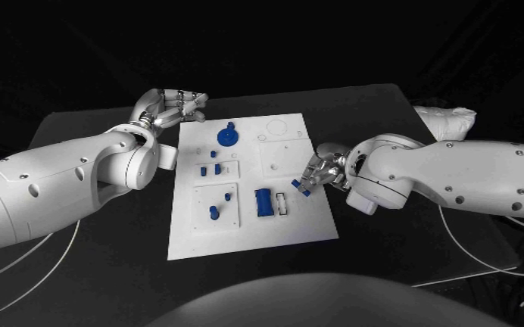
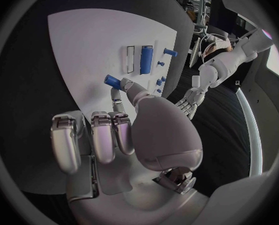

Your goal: Assemble the parts on the task board

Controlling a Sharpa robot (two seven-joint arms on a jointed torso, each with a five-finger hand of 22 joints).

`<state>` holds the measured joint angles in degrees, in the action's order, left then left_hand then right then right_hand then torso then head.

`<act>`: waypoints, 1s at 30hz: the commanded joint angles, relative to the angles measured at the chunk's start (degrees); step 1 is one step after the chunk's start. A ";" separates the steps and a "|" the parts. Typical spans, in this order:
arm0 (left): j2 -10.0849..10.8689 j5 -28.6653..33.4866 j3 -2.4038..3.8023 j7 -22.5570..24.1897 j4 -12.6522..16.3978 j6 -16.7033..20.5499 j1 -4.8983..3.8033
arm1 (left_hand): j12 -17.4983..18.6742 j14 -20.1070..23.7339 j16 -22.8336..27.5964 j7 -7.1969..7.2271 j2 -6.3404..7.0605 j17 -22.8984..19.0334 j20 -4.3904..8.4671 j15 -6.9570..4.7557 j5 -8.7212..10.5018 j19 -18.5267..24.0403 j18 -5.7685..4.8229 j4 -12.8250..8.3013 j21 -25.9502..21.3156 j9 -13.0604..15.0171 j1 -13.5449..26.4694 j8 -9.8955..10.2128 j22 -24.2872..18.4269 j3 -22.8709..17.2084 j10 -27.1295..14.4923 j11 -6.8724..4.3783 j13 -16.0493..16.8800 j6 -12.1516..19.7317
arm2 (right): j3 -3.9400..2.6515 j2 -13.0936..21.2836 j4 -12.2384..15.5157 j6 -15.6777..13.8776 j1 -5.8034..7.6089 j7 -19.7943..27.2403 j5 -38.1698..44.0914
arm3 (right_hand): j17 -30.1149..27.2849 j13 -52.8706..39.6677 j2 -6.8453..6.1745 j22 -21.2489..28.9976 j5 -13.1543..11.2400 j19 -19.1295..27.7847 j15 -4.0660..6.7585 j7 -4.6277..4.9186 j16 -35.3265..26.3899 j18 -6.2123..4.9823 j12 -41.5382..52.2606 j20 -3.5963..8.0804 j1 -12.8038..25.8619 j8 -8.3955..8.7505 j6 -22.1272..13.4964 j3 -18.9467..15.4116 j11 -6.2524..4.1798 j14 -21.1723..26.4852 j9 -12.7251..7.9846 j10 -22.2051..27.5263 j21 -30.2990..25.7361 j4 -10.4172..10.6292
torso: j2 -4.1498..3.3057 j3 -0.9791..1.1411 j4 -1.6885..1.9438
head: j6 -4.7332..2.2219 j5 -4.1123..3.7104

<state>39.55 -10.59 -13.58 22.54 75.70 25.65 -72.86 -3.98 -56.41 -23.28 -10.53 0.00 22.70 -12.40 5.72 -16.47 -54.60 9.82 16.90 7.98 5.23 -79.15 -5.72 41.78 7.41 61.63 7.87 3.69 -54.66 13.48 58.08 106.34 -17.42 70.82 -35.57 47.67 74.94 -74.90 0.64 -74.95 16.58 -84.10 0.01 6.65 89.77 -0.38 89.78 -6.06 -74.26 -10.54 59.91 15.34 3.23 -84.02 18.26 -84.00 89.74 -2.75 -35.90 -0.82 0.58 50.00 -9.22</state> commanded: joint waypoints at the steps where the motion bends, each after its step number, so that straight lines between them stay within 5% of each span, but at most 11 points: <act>1: -0.18 -0.17 0.05 0.30 0.02 -0.63 -0.03 | -0.31 0.45 -0.38 0.05 -0.37 -0.06 0.07 0.06 -0.20 -0.34 0.64 -0.13 -0.21 0.10 -0.01 -0.23 -0.06 0.30 -0.49 0.05 0.06 0.48 | 0.02 -0.27 -0.86 3.30 0.05 -0.40 -14.07 | 15.06 -15.10 -0.36 -15.05 -0.29 -5.90 0.40 0.08 0.23 0.38 0.22 0.02 0.29 0.05 0.35 -0.12 -0.18 -5.98 0.13 -6.00 0.26 -0.08 | 0.00 0.00 -0.02 | 0.00 0.03; 14: -0.25 -0.17 0.05 0.25 0.02 -0.65 -0.03 | -0.31 0.45 -0.38 0.05 -0.37 -0.06 0.07 0.06 -0.20 -0.34 0.64 -0.13 -0.21 0.10 -0.01 -0.23 -0.06 0.30 -0.49 0.05 0.06 0.48 | 0.06 -1.97 -3.74 4.03 -1.64 -1.54 -25.59 | 15.06 -15.10 -0.36 -15.05 -0.28 -5.90 0.41 0.07 0.23 0.38 0.22 0.03 0.29 0.08 0.39 -0.12 -0.18 -5.98 0.11 -6.00 0.26 -0.09 | -0.03 0.06 -0.09 | 0.00 0.19; 30: -0.25 -0.18 0.05 0.26 0.05 -0.67 -0.03 | -0.31 0.45 -0.38 0.05 -0.37 -0.06 0.07 0.06 -0.20 -0.34 0.64 -0.13 -0.21 0.10 -0.01 -0.23 -0.06 0.30 -0.49 0.05 0.06 0.48 | 0.06 -2.84 -4.50 1.49 -2.06 -0.31 -28.27 | 15.06 -15.10 -0.41 -15.05 -0.42 -5.90 0.43 0.06 0.23 0.38 0.22 0.07 0.68 0.33 0.66 -0.30 -0.18 -5.98 -0.10 -6.00 0.26 0.12 | 0.00 0.00 -0.04 | 0.00 0.09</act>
<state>39.42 -10.60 -13.58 22.46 75.65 25.65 -72.86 -3.98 -56.41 -23.28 -10.53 0.00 22.71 -12.40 5.72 -16.47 -54.60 9.82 16.90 7.98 5.26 -79.15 -5.72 41.79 7.41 61.63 7.87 3.70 -54.66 13.52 55.32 101.86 -15.26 68.84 -36.50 20.77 74.92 -74.90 0.35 -74.93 16.39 -84.10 0.01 6.85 89.77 -0.38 89.78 -6.06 -73.97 -10.05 60.12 15.34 3.24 -84.02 18.19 -84.00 89.74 -2.75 -35.93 -0.82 0.54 50.00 -9.12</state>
